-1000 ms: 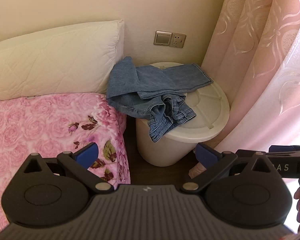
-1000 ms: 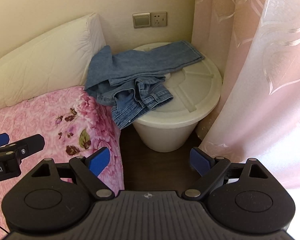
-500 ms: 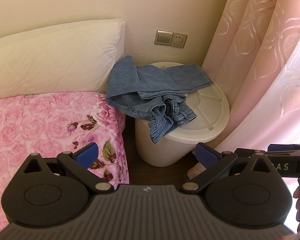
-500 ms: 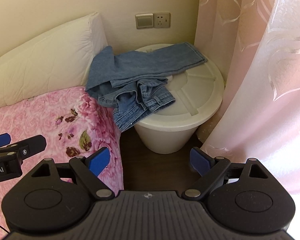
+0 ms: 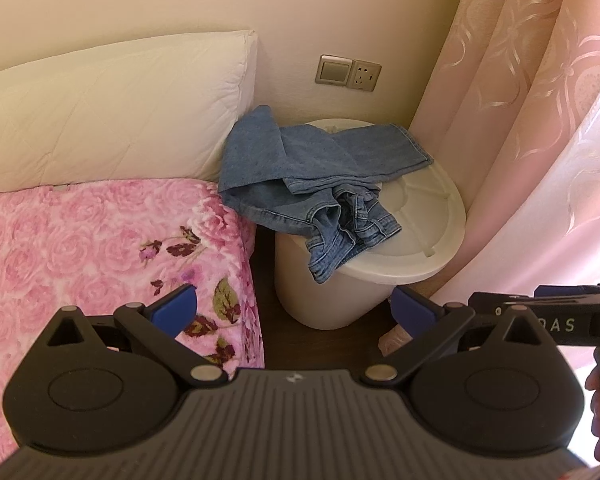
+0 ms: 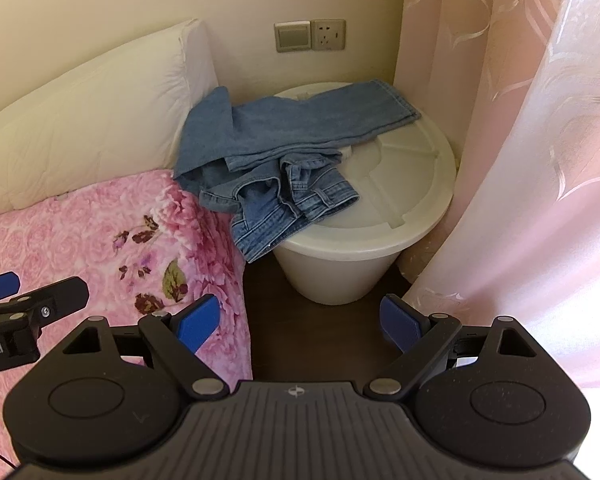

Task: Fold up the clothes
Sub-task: 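Move both grippers toward the blue jeans on the white bin lid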

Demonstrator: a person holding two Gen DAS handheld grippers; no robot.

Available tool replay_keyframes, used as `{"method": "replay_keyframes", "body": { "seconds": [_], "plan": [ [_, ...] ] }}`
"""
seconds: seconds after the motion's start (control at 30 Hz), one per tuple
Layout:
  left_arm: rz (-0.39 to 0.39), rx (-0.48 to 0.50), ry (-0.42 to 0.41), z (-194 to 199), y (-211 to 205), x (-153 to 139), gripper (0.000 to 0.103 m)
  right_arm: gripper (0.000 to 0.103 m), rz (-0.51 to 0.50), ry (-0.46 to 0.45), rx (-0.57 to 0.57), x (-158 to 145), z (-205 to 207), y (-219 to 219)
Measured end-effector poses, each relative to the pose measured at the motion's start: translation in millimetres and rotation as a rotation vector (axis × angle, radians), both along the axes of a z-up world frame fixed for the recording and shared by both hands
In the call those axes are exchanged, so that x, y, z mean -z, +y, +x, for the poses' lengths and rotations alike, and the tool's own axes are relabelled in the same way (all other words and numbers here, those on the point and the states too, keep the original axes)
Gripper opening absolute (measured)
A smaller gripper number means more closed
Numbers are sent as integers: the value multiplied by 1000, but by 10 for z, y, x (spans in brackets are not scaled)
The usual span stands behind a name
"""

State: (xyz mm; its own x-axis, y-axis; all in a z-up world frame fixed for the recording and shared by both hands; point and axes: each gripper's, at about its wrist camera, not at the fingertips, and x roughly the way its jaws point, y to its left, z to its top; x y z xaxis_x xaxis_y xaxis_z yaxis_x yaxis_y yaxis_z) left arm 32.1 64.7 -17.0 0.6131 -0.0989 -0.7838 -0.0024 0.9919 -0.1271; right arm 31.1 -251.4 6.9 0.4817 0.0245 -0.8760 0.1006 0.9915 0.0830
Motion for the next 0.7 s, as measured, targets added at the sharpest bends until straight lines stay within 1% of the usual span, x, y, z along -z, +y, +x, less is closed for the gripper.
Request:
{"method": "replay_keyframes", "body": {
  "seconds": [0.37,0.7],
  "plan": [
    [16,2,18,247,33,80,102,90,-13,32,21,181,172,-48],
    [-3,-1,47,471,66,181,102,90,-12,49,20,277,410,-121]
  ]
}}
